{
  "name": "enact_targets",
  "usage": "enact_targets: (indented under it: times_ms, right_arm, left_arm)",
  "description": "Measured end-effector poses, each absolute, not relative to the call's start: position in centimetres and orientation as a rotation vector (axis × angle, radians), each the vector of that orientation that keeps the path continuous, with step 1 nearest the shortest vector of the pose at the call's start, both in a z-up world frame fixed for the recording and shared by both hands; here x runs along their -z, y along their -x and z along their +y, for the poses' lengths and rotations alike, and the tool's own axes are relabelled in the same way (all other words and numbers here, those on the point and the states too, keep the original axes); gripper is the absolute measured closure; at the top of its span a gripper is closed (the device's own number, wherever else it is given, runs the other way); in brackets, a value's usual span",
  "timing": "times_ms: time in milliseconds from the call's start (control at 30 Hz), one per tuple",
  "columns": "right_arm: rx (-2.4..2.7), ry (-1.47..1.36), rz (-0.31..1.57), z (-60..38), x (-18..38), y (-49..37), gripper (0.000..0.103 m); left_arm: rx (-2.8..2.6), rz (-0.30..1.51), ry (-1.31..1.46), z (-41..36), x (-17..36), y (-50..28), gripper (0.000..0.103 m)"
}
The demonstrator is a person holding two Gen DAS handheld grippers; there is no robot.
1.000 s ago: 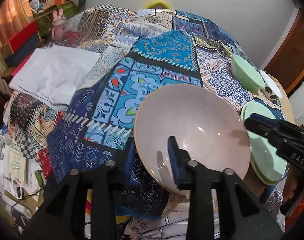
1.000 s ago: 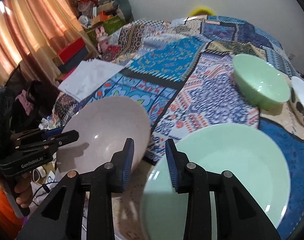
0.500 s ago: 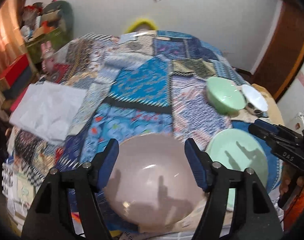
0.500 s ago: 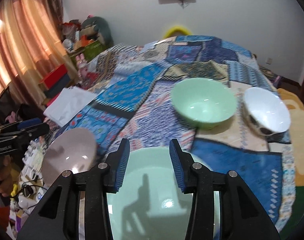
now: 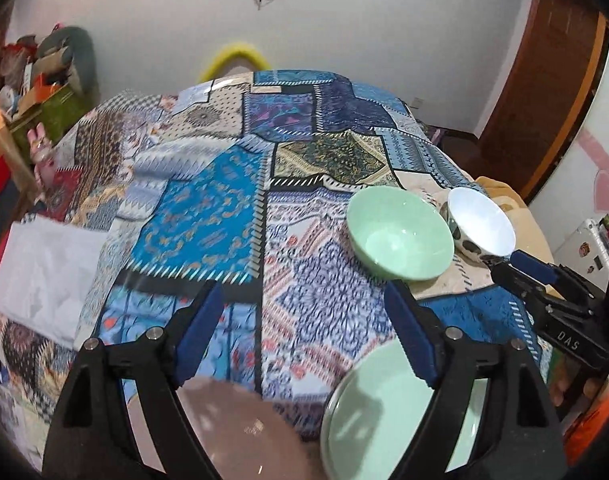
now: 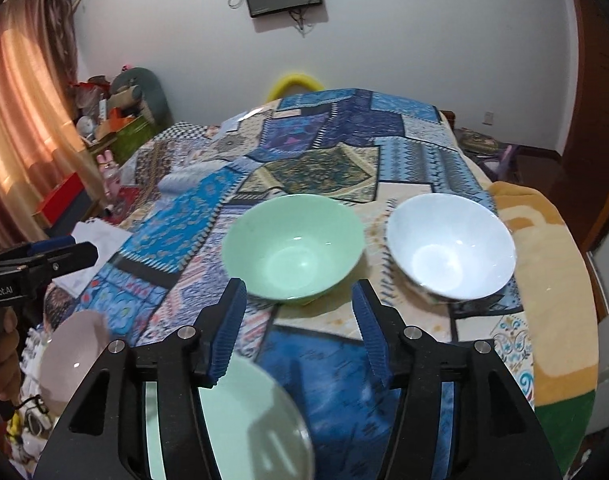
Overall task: Organize plates and bowls
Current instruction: 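Grasp the rim of the mint green bowl with the left gripper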
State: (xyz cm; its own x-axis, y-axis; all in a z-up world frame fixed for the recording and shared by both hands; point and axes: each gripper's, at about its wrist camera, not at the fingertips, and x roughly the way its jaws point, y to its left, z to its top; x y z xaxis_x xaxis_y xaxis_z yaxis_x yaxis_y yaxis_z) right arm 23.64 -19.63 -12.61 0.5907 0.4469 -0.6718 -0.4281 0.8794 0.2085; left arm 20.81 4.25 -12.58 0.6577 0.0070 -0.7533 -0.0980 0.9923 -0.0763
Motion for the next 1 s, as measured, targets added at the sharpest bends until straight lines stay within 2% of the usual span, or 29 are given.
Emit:
enact_targets:
  times_ms: [633, 700, 900, 1000]
  right_arm:
    - [-0.488, -0.084, 0.912, -19.3, 17.5, -30.2, 0.052]
    - [-0.491, -0.077, 0.921, -18.9, 17.9, -30.5, 0.054]
    - [-0.509, -0.065, 0.94, -18.1, 18.6, -31.5, 0.06]
    - [-0.521, -0.061, 0.951, -17.8, 19.0, -31.8, 0.063]
  left_arm:
    - [0.003, 0.973, 0.063, 1.6, 18.7, -31.9, 0.021]
    - [-0.002, 0.994, 0.055, 1.5, 19.4, -32.8, 0.021]
    - [-0.01, 1.05, 0.03, 1.3, 21.5, -35.1, 0.039]
    - [-0.006, 1.073, 0.032, 1.2, 22.3, -35.8, 0.043]
